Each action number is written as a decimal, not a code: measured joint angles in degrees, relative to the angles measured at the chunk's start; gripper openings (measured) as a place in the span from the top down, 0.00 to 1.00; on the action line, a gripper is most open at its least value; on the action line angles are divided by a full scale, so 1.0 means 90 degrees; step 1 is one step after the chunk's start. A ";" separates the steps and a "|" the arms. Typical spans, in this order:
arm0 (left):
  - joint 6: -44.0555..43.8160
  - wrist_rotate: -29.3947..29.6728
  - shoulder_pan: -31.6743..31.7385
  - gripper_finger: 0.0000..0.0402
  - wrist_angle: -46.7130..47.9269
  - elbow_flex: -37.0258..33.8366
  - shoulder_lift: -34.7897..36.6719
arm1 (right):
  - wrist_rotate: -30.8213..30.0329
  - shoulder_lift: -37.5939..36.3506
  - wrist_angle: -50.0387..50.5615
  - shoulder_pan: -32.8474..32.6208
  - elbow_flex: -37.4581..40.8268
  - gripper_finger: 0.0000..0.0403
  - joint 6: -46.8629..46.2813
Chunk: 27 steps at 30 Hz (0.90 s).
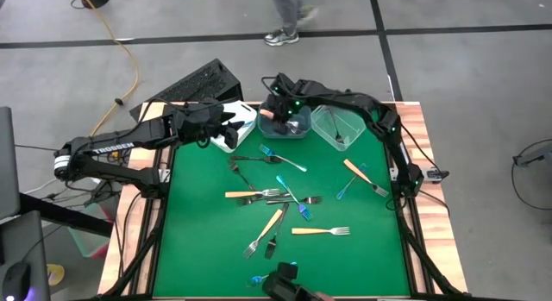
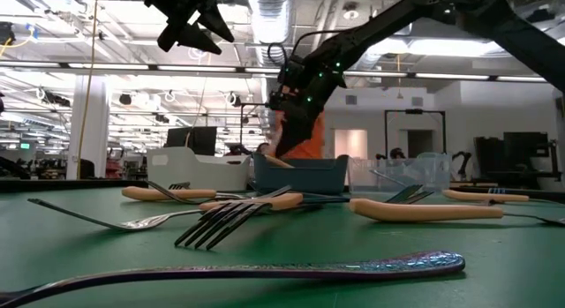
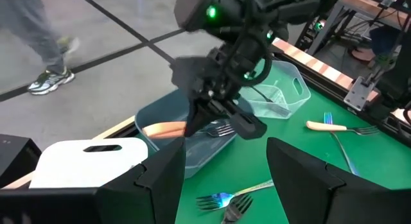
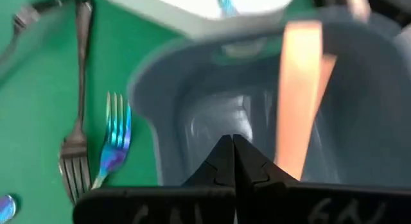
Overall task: Sort silverware by color (type)
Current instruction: Put the black fork into the transparent bin
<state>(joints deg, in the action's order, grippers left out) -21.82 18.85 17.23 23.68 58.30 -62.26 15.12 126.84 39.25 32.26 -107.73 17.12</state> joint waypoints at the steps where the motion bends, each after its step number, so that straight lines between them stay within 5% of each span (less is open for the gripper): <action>1: -0.0016 0.0000 0.0000 0.50 0.0000 0.0000 0.0000 | -0.0020 0.0012 0.0070 0.0020 0.0012 0.99 -0.0021; 9: -0.0043 0.0000 0.0001 0.50 -0.0002 0.0000 0.0000 | -0.0690 0.0008 -0.0026 0.0217 0.0001 0.99 -0.0387; 17: -0.0051 -0.0020 0.0001 0.50 -0.0001 0.0000 0.0000 | 0.0166 -0.0010 0.0200 0.0142 -0.0127 0.97 -0.0612; 27: 0.0144 -0.0668 0.0000 0.50 0.0004 0.0000 0.0000 | 0.0620 -0.0024 0.2133 -0.0240 -0.1398 0.98 -0.0252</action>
<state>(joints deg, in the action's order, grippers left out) -20.53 12.84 17.23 23.71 58.30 -62.26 20.69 126.63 58.44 30.10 -120.32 14.85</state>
